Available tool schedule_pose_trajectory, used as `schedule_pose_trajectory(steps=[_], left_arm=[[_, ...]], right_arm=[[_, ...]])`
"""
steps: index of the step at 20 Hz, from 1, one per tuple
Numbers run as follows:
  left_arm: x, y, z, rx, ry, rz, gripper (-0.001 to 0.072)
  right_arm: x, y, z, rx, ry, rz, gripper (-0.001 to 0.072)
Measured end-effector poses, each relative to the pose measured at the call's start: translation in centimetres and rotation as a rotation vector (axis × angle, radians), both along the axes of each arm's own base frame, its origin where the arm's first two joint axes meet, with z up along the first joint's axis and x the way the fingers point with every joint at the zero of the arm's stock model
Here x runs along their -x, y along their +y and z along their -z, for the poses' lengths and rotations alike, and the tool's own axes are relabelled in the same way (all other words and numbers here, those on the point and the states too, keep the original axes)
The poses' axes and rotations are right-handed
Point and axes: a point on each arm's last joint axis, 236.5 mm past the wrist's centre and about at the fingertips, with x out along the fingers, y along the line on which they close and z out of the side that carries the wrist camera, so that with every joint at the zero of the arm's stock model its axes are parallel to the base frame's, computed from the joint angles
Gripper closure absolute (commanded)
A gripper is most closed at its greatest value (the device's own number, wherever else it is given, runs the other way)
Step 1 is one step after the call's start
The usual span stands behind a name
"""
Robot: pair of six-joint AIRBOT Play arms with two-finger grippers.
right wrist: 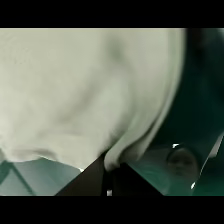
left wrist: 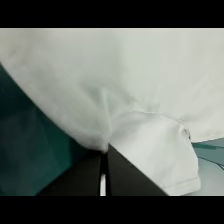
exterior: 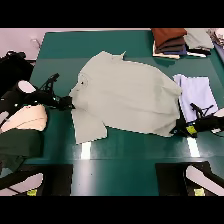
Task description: Fold the shirts.
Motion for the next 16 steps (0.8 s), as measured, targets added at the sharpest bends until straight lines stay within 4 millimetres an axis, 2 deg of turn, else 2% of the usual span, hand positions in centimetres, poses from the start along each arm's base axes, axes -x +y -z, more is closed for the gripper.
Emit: schedule_pose_trajectory(steps=[1, 2, 4, 5, 7, 8, 10, 12, 14, 16], left_arm=[[-0.1, 0.2, -1.6, -0.011, -0.044, 0.007, 0.0681], [-0.3, 0.4, -3.7, -0.021, -0.099, 0.014, 0.0681], [-0.7, 0.6, -9.9, -0.042, -0.256, 0.029, 0.068], [-0.9, 0.8, -13.7, -0.05, -0.349, 0.031, 0.0681], [-0.5, 0.9, -22.7, -0.058, -0.57, 0.027, 0.0681], [0.3, 1.0, -28.0, -0.057, -0.696, 0.018, 0.0681], [2.9, 1.4, -37.7, -0.052, -0.927, -0.01, 0.0682], [6.9, 1.6, -46.2, -0.033, -1.138, -0.035, 0.0682], [11.0, 1.9, -52.5, -0.013, -1.307, -0.063, 0.0682], [14.2, 2.3, -56.5, 0.006, -1.426, -0.092, 0.0682]], right_arm=[[-1.1, -0.2, -0.8, 0.035, -0.052, -0.027, 0.0695], [-2.6, 0.1, -2.5, 0.056, -0.124, -0.051, 0.0695], [-5.8, 0.4, -7.7, 0.103, -0.29, -0.099, 0.0695], [-7.6, 0.2, -11.1, 0.14, -0.395, -0.112, 0.0695], [-10.5, 0.2, -20.1, 0.212, -0.634, -0.125, 0.0695], [-11.3, 0.0, -25.4, 0.259, -0.762, -0.123, 0.0696], [-11.2, 0.1, -35.4, 0.336, -0.993, -0.12, 0.0695], [-9.3, -0.1, -44.1, 0.418, -1.177, -0.104, 0.0696], [-6.7, -0.5, -50.3, 0.503, -1.292, -0.085, 0.0696], [-4.6, -1.1, -54.0, 0.577, -1.343, -0.061, 0.0696]])
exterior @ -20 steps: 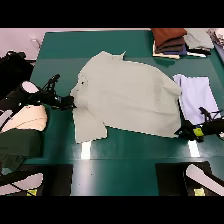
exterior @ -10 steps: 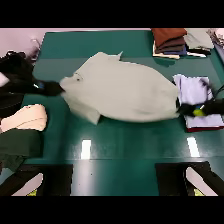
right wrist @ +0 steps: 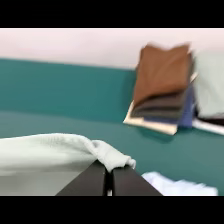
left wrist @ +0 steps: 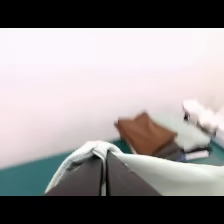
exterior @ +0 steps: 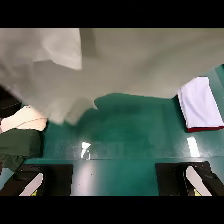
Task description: Fold the shirts.
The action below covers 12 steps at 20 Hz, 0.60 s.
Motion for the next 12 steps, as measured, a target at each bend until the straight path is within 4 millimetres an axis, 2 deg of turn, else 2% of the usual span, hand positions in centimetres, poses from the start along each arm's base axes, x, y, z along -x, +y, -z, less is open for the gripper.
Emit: schedule_pose_trajectory(steps=[2, 3, 5, 7, 9, 11, 12], left_arm=[[1.3, 0.6, -1.7, 0.019, -0.05, -0.025, 0.0682], [1.0, 0.9, -1.6, 0.02, -0.043, -0.036, 0.0682], [-1.7, 1.2, 0.5, 0.005, 0.038, -0.056, 0.0682], [-6.4, 1.2, 4.9, -0.017, 0.197, -0.065, 0.0681], [-11.8, 1.1, 11.3, -0.041, 0.397, -0.068, 0.0681], [-16.9, 1.0, 18.8, -0.059, 0.607, -0.066, 0.0681], [-19.0, 1.0, 23.5, -0.074, 0.728, -0.066, 0.0681]], right_arm=[[1.1, -0.5, -1.8, 0.015, -0.023, 0.039, 0.0696], [1.1, -0.7, -2.0, 0.013, -0.022, 0.047, 0.0696], [0.1, -1.2, -0.9, -0.013, 0.023, 0.044, 0.0696], [-2.4, -1.6, 2.2, -0.057, 0.124, 0.016, 0.0696], [-5.7, -1.6, 7.0, -0.097, 0.268, -0.024, 0.0696], [-9.5, -1.5, 13.9, -0.109, 0.464, -0.053, 0.0696], [-11.0, -1.1, 17.5, -0.103, 0.563, -0.065, 0.0696]])
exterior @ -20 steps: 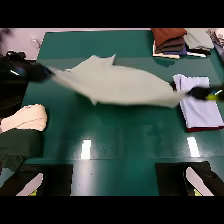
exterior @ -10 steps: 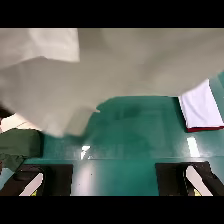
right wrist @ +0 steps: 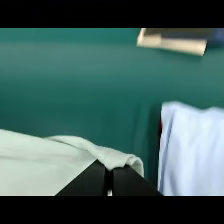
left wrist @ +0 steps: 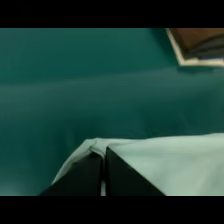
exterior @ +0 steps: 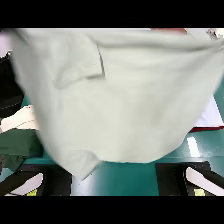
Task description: Fold the shirts.
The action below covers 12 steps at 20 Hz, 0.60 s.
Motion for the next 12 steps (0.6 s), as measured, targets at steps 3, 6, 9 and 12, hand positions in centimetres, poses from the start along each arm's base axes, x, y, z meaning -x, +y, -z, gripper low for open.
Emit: schedule_pose_trajectory(steps=[3, 6, 9, 12], left_arm=[[-4.2, -0.1, 13.0, -0.006, 0.303, -0.004, 0.0681], [-7.1, 0.1, 21.8, 0.001, 0.453, -0.03, 0.0682], [-9.8, 0.4, 25.9, 0.014, 0.478, -0.064, 0.0683], [-12.1, 1.5, 26.0, 0.048, 0.449, -0.098, 0.0682]], right_arm=[[-3.3, 1.1, 11.4, 0.041, 0.288, -0.051, 0.0696], [-6.1, 2.2, 19.3, 0.042, 0.436, -0.077, 0.0696], [-9.0, 2.9, 22.8, -0.008, 0.477, -0.076, 0.0696], [-11.7, 3.3, 22.5, -0.06, 0.439, -0.073, 0.0696]])
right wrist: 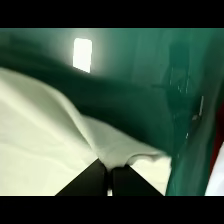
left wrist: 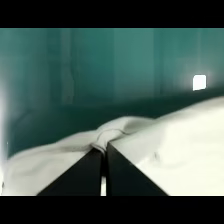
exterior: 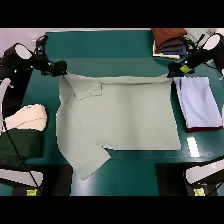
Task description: Fold the shirts.
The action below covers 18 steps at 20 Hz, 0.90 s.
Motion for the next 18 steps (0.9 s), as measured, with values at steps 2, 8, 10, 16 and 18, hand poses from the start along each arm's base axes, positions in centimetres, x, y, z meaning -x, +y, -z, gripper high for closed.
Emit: schedule_pose_trajectory(steps=[2, 8, 10, 16, 18], left_arm=[[-0.6, 1.2, -0.6, 0.029, -0.002, -0.019, 0.0681], [4.1, 1.4, 2.3, 0.042, 0.201, 0.101, 0.0681], [6.2, 0.9, 4.3, 0.049, 0.286, 0.133, 0.0681], [11.6, -1.4, 9.7, 0.063, 0.484, 0.199, 0.0677], [12.1, -1.5, 9.6, 0.059, 0.489, 0.195, 0.0677]], right_arm=[[-1.1, -0.4, -1.0, -0.016, -0.031, 0.013, 0.0696], [1.4, -1.1, -0.6, -0.024, 0.03, -0.022, 0.0696], [3.1, -0.9, 0.6, -0.03, 0.068, -0.025, 0.0695], [7.2, -0.5, 3.7, -0.041, 0.111, 0.004, 0.0314], [8.1, -0.3, 3.8, -0.043, 0.106, 0.012, 0.0314]])
